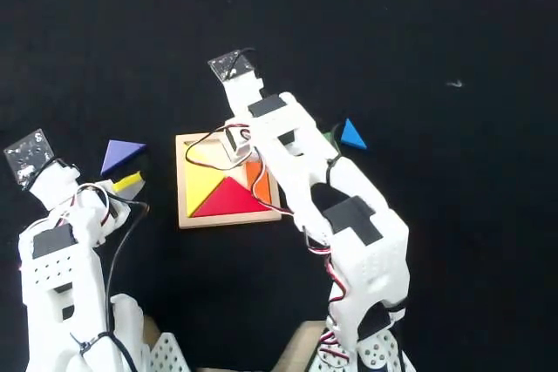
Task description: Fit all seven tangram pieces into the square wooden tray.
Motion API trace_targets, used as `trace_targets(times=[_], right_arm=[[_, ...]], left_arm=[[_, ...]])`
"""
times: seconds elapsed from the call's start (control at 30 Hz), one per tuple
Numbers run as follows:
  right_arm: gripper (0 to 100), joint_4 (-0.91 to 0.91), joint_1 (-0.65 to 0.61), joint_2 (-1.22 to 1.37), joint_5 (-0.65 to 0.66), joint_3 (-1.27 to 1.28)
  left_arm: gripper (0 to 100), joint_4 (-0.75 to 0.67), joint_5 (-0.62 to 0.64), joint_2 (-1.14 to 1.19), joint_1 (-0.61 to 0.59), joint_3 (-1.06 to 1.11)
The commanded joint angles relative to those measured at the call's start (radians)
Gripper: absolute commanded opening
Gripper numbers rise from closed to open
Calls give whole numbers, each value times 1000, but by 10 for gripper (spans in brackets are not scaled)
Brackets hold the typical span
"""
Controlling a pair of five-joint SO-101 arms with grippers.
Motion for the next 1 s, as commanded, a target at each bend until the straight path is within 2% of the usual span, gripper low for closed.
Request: trace_targets(times=[0.0,0.27,0.43,0.57,0.63,0.73,0.83,0.97], right_arm=[[52,9,21,-4,5,-53],[54,51,61,-24,3,-76],[54,115,49,-145,3,-84],[54,120,48,-254,3,-15],[54,120,68,-305,3,24],[54,110,141,-363,3,71],[54,23,244,-386,3,145],[54,-123,321,-386,2,237]], left_arm=[[392,-20,6,-20,-4,-10],[392,-20,8,-20,-5,-10],[392,-20,12,-20,-38,-19],[395,-20,61,-20,-61,-24],[394,0,32,-20,-62,-74],[393,160,-80,-6,-53,-274],[393,350,-164,48,-1,-527],[393,549,-282,276,90,-849]])
